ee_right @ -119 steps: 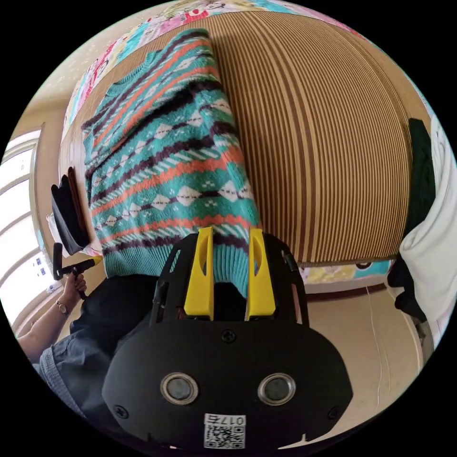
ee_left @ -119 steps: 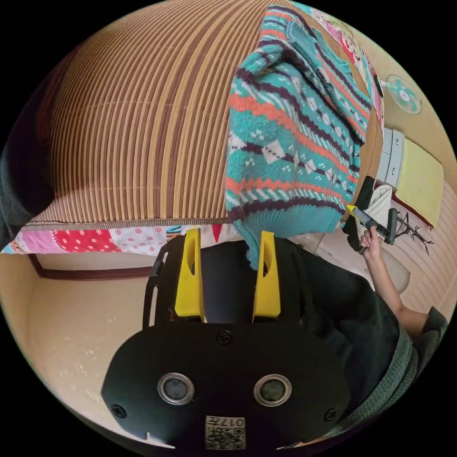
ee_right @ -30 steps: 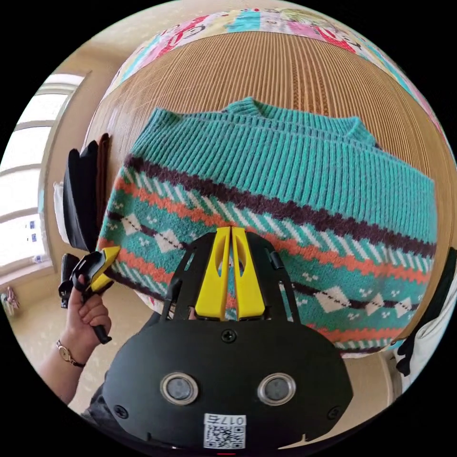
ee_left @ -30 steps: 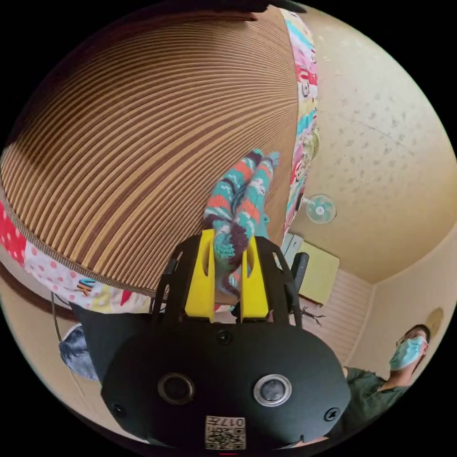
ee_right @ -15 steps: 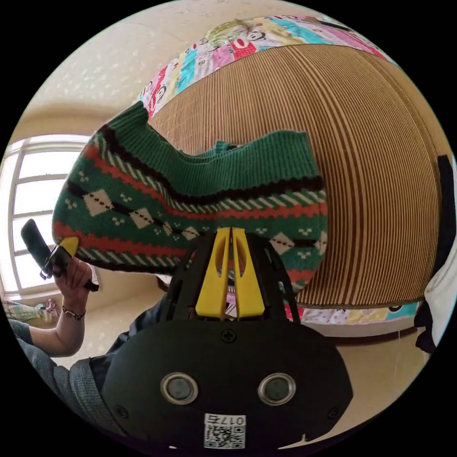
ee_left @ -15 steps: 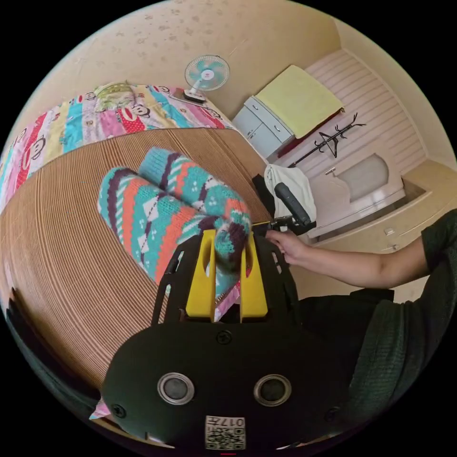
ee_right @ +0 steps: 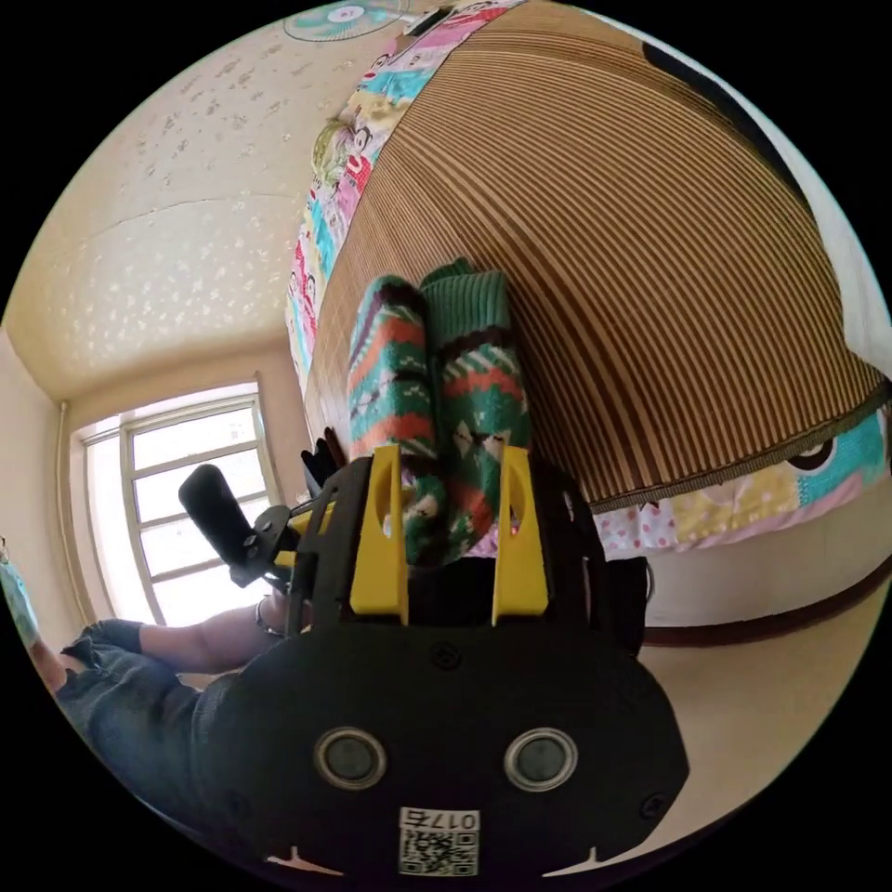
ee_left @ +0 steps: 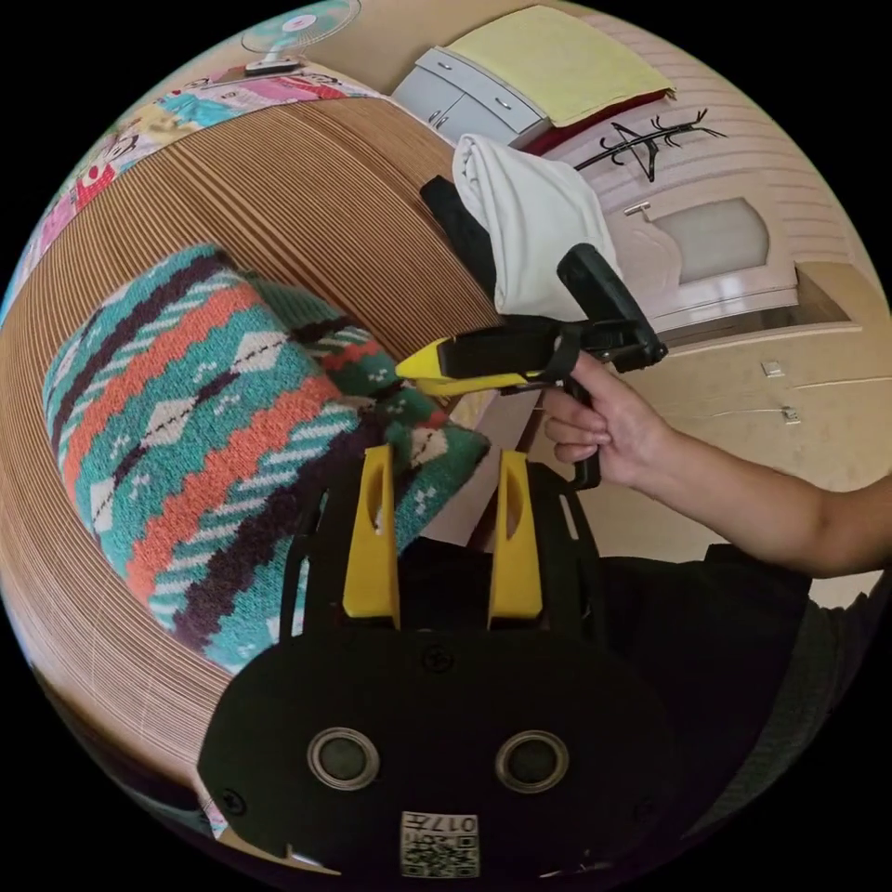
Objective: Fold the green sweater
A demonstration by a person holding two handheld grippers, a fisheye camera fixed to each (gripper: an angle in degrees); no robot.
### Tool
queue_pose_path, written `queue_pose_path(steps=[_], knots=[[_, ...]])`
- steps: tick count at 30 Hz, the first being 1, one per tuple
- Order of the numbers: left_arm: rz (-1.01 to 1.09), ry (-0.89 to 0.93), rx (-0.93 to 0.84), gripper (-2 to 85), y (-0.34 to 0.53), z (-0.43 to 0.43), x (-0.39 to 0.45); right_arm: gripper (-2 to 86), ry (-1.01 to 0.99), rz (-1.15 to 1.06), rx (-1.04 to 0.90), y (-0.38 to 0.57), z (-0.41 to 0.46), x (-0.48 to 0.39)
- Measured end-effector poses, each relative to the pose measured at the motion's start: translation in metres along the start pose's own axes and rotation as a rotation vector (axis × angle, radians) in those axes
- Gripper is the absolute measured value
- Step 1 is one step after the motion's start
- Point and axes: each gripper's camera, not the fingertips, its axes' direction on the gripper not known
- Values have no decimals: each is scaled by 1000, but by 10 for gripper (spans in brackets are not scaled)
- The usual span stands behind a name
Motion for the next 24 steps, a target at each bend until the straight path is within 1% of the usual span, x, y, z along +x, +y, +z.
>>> queue_pose_path(steps=[2,4,6,7,8,9,10,12,13,14,15,16,17,18,19,20,21,22,23,24], knots=[[27,13,-14,157,7,-6,-2,165,-65,12,-24,-2,9,1],[59,31,5,148,16,-20,0,159,8,13,13,0,8,-13],[70,41,41,140,25,-39,0,138,296,-79,157,11,-5,-65],[59,35,70,137,31,-53,-4,132,350,-128,187,14,-7,-81],[29,9,106,136,36,-69,-11,118,403,-241,214,19,-6,-113],[6,-9,128,135,39,-76,-17,106,393,-348,201,22,-2,-138],[-50,-47,174,133,44,-90,-31,101,372,-400,183,23,1,-149],[-156,-95,220,127,50,-103,-60,86,297,-574,33,23,26,-181],[-233,-113,210,122,51,-101,-83,79,304,-599,-15,23,36,-184],[-283,-126,160,108,50,-88,-105,64,355,-632,-116,22,58,-185],[-297,-136,108,97,48,-76,-116,39,486,-654,-233,21,87,-176],[-281,-152,-22,65,45,-46,-135,26,591,-662,-294,21,103,-167],[-264,-180,-171,24,46,-12,-151,20,700,-718,-406,25,131,-143],[-268,-186,-264,23,47,6,-159,16,711,-668,-477,21,144,-121],[-283,-131,-436,21,51,38,-175,15,692,-626,-490,17,142,-115],[-377,-151,-620,36,60,61,-192,13,649,-559,-506,8,135,-114],[-414,-184,-668,44,66,66,-198,13,644,-536,-521,5,128,-120],[-400,-186,-622,27,73,57,-198,13,645,-547,-526,6,126,-124],[-355,-106,-479,27,81,35,-194,14,636,-604,-519,14,118,-133],[-340,-51,-406,35,85,23,-193,18,611,-673,-494,26,106,-142]])
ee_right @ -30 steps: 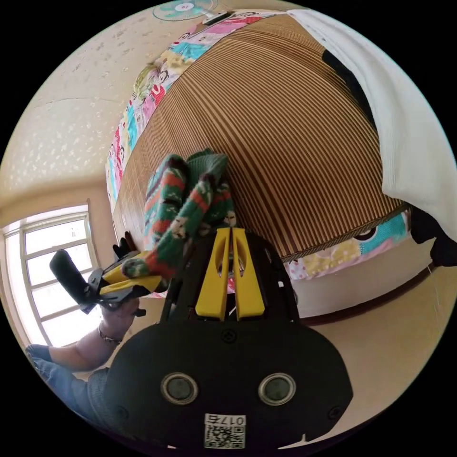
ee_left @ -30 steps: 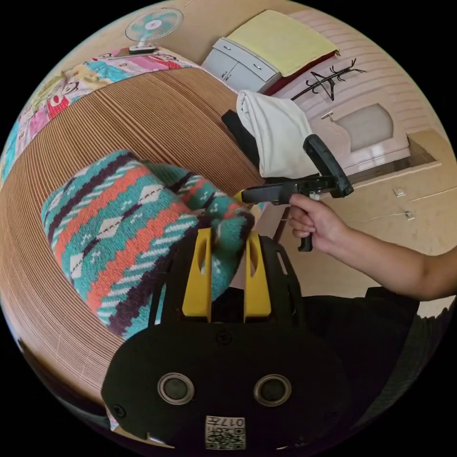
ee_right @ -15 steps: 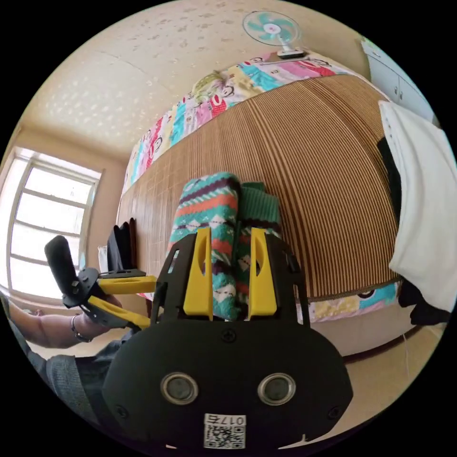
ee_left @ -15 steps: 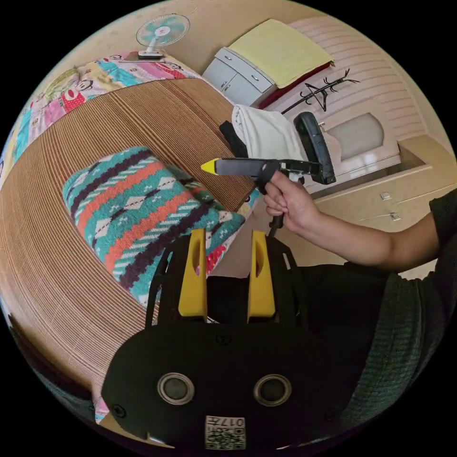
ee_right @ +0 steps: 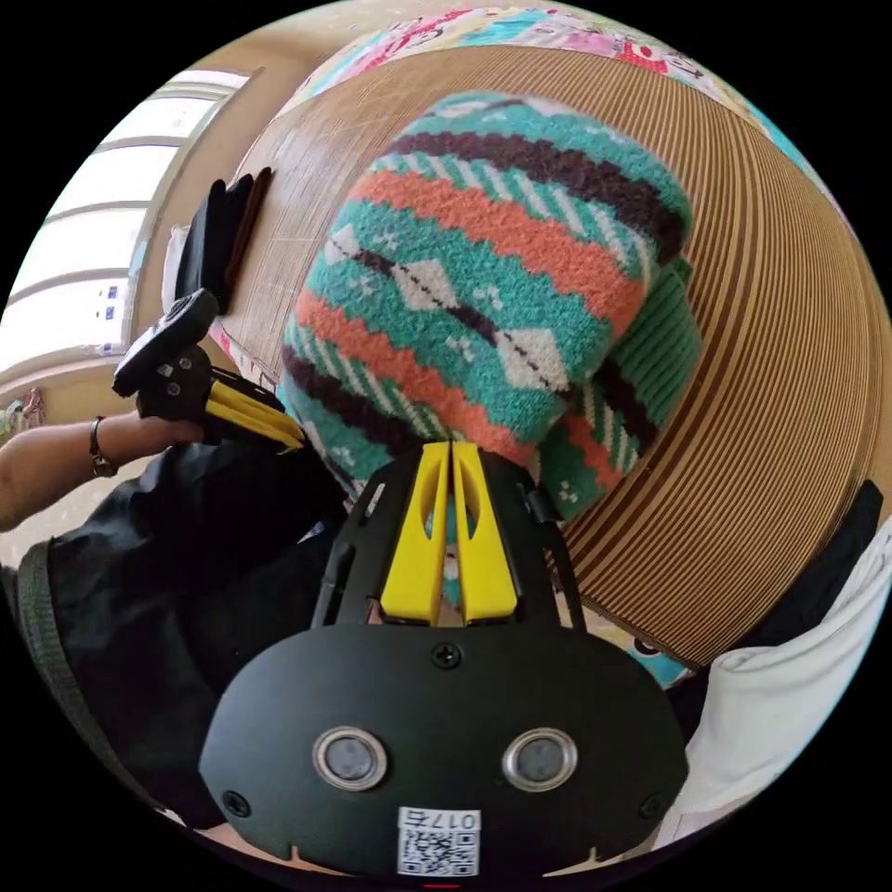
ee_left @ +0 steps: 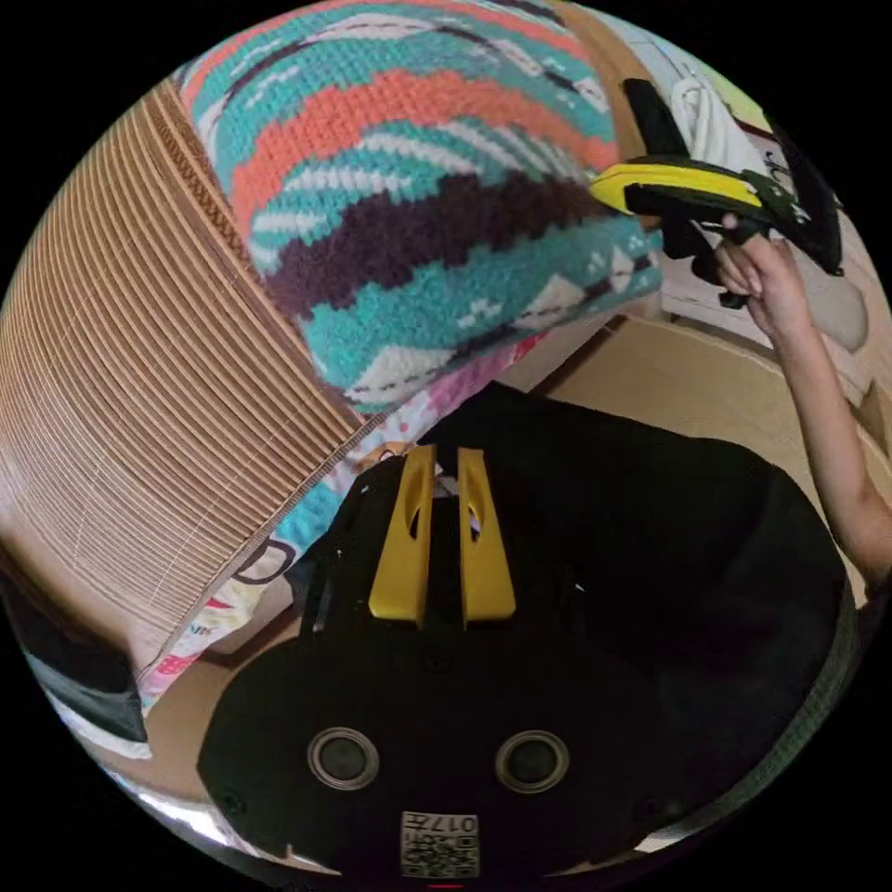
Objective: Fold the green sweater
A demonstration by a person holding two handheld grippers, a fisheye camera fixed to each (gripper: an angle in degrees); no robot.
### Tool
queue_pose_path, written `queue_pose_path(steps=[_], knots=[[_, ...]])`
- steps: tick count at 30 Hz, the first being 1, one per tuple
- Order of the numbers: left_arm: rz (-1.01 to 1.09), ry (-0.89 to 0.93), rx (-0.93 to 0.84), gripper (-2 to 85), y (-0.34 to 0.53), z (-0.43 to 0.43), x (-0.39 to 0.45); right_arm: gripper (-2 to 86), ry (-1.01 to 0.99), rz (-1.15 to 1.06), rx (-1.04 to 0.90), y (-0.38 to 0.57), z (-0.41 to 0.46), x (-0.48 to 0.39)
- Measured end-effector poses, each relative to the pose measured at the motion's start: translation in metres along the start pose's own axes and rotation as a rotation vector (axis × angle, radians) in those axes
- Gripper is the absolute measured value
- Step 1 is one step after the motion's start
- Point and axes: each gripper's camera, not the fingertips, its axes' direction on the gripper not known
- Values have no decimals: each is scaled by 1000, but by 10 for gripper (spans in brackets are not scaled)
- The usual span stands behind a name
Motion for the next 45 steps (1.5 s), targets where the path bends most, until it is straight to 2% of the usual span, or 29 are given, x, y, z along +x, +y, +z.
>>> queue_pose_path(steps=[2,4,8,9,11,13,18,22,24,25,26,28,30,32,38,45], knots=[[24,229,142,44,32,-27,-25,27,-8,-18,56,21,-17,-4],[-51,289,253,52,55,-47,-54,53,-36,70,100,44,-32,6],[-375,169,539,108,100,-106,-128,210,-132,312,229,94,-54,35],[-399,192,570,123,101,-113,-139,230,-163,356,255,102,-56,40],[-409,354,629,179,86,-132,-177,256,-265,389,296,108,-53,48],[-385,413,622,200,66,-141,-195,271,-380,421,301,104,-44,56],[-291,439,541,189,16,-156,-222,278,-464,461,247,71,-6,62],[-231,782,463,170,12,-134,-274,268,-389,532,241,61,4,51],[-246,872,440,178,20,-123,-288,222,-408,539,298,69,2,41],[-248,884,454,178,27,-122,-292,215,-444,517,315,71,2,38],[-258,849,483,175,37,-128,-292,199,-585,522,327,75,9,35],[-254,780,540,167,57,-142,-290,184,-666,528,331,86,21,26],[-210,803,533,154,70,-151,-287,170,-803,533,354,107,34,12],[-109,842,459,139,81,-161,-275,159,-871,509,405,128,33,-2],[175,769,212,125,82,-178,-196,143,-929,421,602,200,-24,-34],[415,794,377,122,74,-249,-75,143,-660,231,764,236,-177,-70]])
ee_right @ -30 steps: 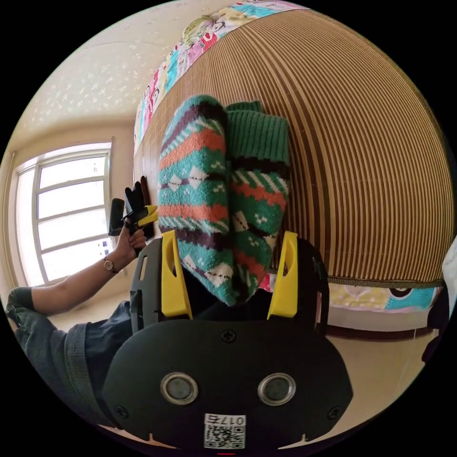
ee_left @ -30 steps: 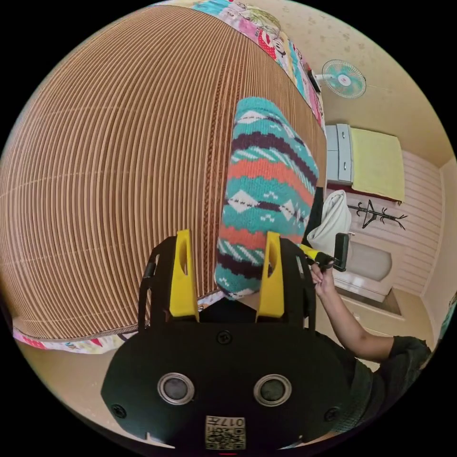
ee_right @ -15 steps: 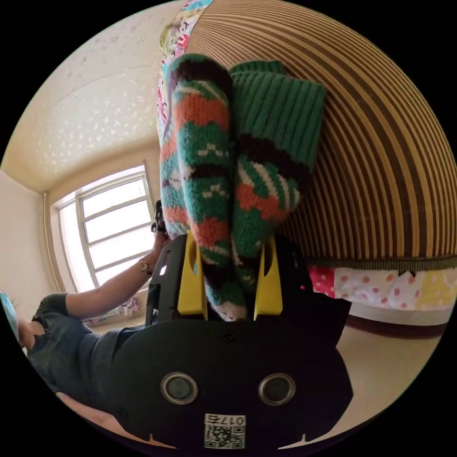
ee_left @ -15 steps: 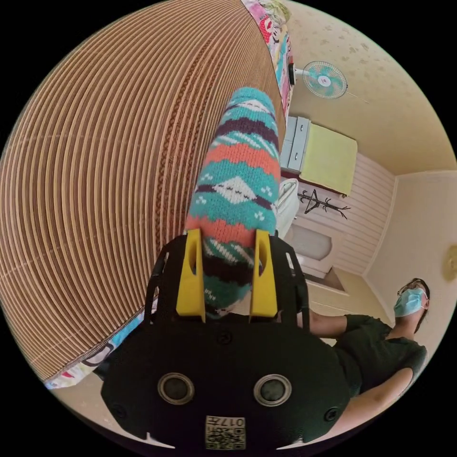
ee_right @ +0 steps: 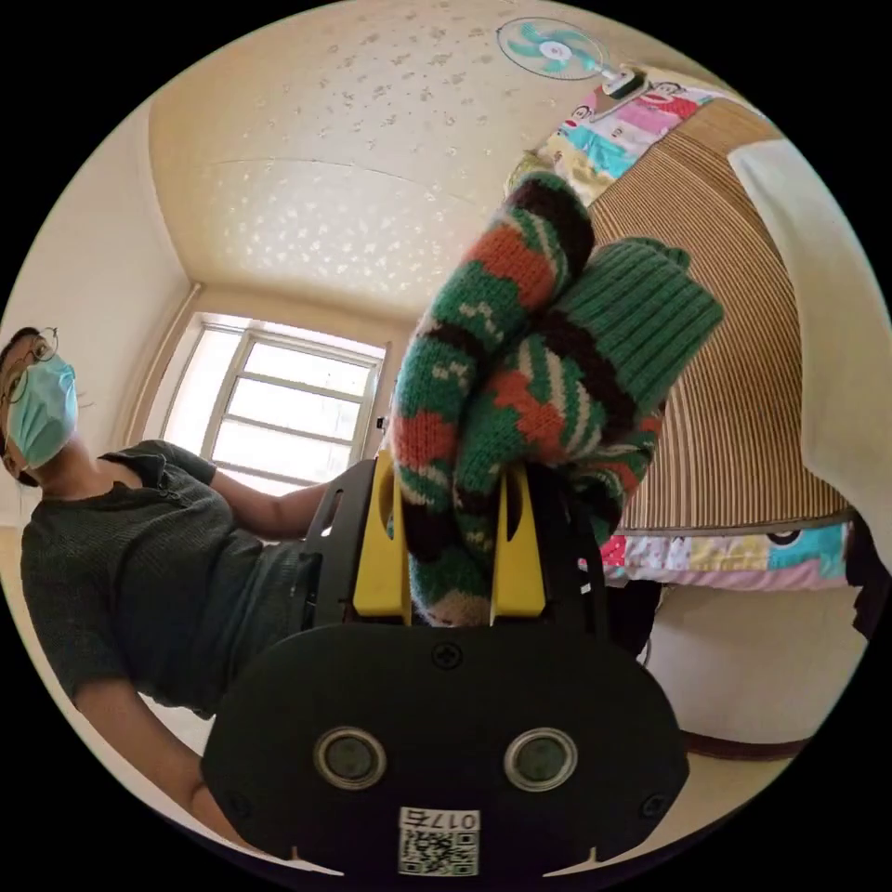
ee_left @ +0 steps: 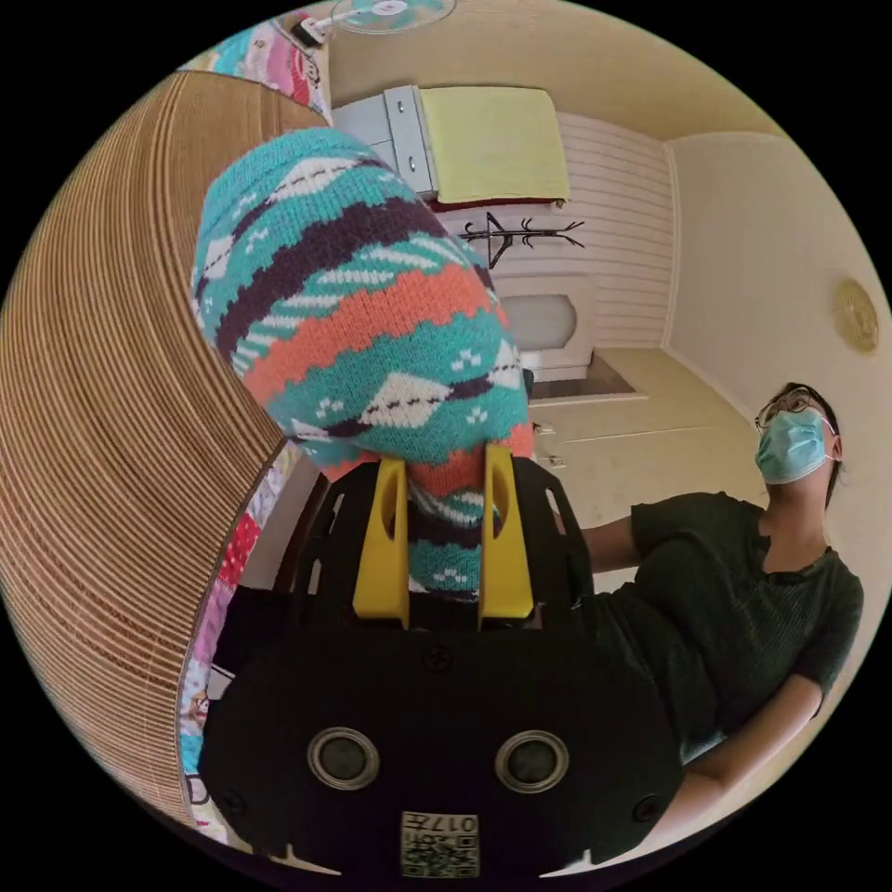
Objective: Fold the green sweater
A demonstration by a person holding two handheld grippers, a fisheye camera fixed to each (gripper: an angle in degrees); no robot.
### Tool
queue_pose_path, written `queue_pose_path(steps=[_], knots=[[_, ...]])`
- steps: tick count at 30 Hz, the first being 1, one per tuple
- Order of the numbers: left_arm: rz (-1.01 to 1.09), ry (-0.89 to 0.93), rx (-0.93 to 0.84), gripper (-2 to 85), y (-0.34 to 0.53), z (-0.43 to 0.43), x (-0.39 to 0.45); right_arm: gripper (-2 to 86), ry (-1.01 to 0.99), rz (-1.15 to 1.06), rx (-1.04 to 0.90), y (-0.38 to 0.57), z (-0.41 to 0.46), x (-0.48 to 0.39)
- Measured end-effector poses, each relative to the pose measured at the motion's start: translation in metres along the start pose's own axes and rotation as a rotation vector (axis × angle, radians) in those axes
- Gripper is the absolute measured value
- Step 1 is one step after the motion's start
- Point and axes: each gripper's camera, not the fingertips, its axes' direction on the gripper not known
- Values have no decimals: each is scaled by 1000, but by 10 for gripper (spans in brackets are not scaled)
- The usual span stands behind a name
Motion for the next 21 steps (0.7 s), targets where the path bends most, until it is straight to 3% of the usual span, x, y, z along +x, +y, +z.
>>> queue_pose_path(steps=[6,10,12,15,18,21], knots=[[343,28,-78,121,-111,107,148,159,269,-204,169,-14,-129,-123],[333,-36,-146,121,-197,210,181,183,564,-5,282,-29,-193,-146],[226,-194,-132,108,-221,245,169,193,786,297,273,-48,-203,-106],[147,-437,-233,88,-223,300,133,201,1038,552,155,-75,-169,-11],[50,-597,-406,88,-171,322,66,229,1076,638,-1,-83,-100,108],[-183,-736,-578,84,-76,289,-25,232,803,637,179,-58,-101,139]])
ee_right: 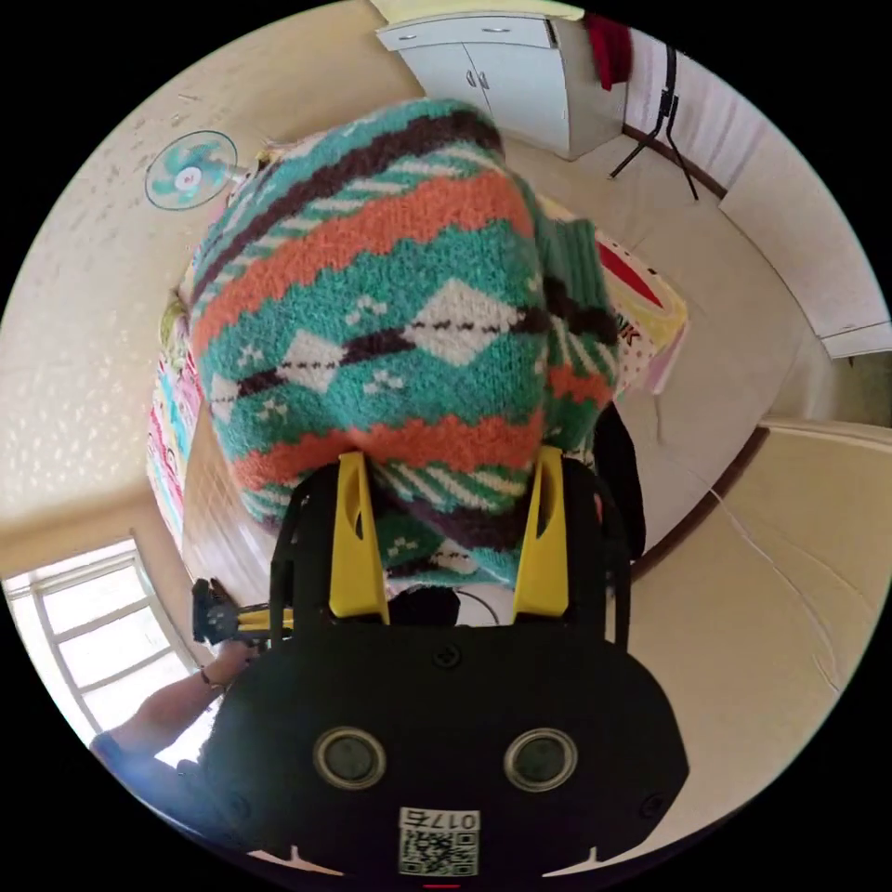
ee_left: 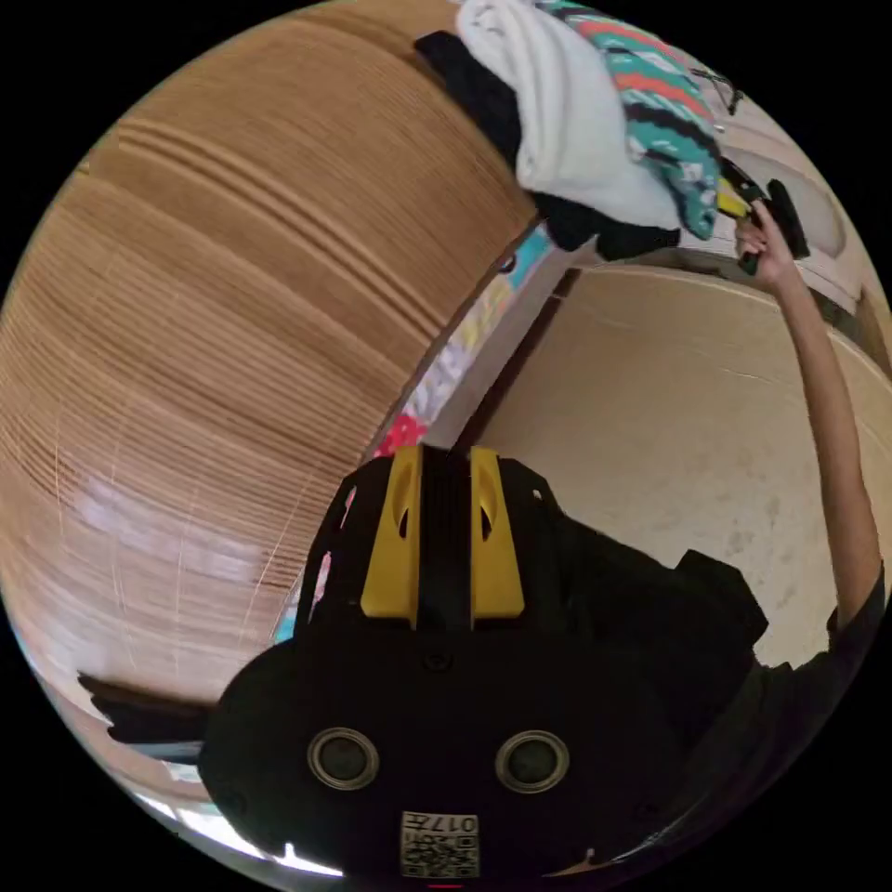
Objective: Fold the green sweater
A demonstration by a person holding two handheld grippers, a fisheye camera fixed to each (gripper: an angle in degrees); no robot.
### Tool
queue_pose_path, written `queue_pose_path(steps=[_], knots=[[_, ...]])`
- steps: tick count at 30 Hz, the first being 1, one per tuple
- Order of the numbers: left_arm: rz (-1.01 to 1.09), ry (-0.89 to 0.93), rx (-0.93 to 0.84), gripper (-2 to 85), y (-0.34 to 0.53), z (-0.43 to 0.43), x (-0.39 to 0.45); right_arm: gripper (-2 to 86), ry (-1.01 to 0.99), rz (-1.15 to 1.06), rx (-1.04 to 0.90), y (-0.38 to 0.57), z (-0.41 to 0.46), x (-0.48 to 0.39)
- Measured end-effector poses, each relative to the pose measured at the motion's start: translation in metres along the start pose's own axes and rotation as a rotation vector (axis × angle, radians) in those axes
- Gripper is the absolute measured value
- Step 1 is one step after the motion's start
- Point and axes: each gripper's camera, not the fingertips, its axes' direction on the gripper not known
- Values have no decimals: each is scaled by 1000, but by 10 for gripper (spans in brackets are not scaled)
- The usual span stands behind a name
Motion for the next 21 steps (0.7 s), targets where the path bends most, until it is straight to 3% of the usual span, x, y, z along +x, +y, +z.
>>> queue_pose_path(steps=[4,6,9,11,14,16,21], knots=[[-536,-49,-332,83,186,72,-147,229,48,-76,16,20,10,-18],[-789,-10,-343,84,284,66,-177,219,68,-77,56,41,13,-29],[-1133,179,-100,82,418,32,-180,174,131,-3,205,86,10,-54],[-1287,302,184,74,486,5,-153,141,209,37,348,126,8,-78],[-1293,362,419,57,514,-16,-105,47,347,65,589,202,25,-143],[-1227,351,455,37,508,-19,-76,23,274,-98,661,233,51,-196],[-1128,278,246,0,482,9,-18,7,-33,-680,394,245,117,-352]])
